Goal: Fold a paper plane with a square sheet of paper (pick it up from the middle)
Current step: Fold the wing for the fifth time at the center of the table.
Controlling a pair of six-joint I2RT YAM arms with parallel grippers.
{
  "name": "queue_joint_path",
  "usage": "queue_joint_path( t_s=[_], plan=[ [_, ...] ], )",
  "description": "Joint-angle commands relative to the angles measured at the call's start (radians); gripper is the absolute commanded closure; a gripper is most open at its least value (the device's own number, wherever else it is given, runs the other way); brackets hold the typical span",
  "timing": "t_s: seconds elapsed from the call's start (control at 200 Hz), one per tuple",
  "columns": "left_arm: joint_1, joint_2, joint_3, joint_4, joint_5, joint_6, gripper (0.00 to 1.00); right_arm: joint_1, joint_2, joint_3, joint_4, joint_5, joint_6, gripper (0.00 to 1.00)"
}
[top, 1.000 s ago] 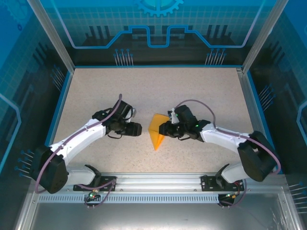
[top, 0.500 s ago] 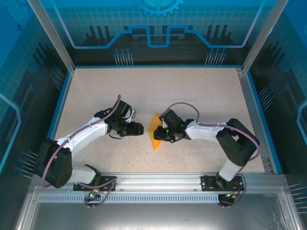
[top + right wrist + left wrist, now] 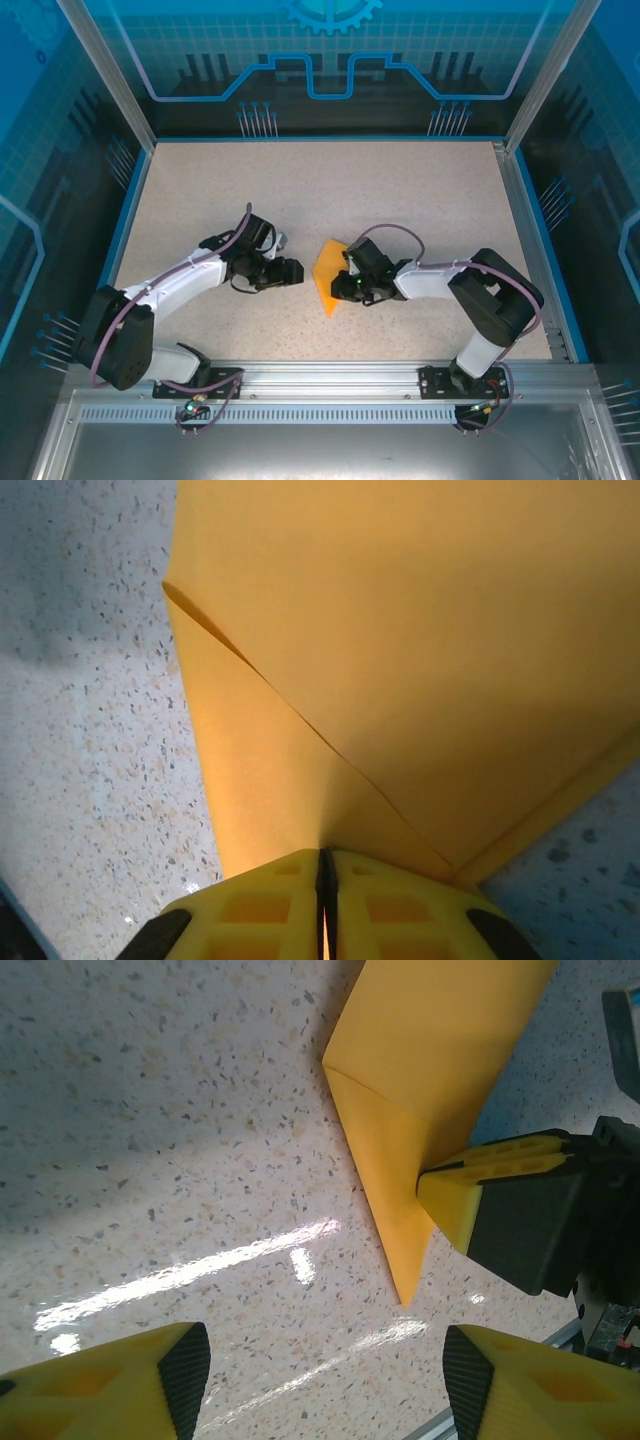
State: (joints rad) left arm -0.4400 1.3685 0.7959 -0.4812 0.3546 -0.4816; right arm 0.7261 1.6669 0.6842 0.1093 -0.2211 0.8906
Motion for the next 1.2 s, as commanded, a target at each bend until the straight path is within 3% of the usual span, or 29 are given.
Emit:
queue_joint_path(
  t_s=[0.0,0.3,0.57,1.195],
  plan=[
    [0.009,0.007,-0.020,0.066,0.066,-0.062,0.34,-0.023,0.005,-0.069,0.066,-0.027,0.036,0.91],
    [-0.048,0.056,-0.057,0.229,0.057,-0.176,0.34,-0.064,0.017,-0.173,0.199,-0.069,0.076,0.96],
    [-0.132,0.105,-0.119,0.423,-0.036,-0.312,0.34,-0.096,0.035,-0.201,0.251,-0.104,0.075,1.00],
    [-0.156,0.232,-0.157,0.718,-0.048,-0.446,0.39,-0.128,0.100,-0.254,0.362,-0.144,0.093,1.00]
  ],
)
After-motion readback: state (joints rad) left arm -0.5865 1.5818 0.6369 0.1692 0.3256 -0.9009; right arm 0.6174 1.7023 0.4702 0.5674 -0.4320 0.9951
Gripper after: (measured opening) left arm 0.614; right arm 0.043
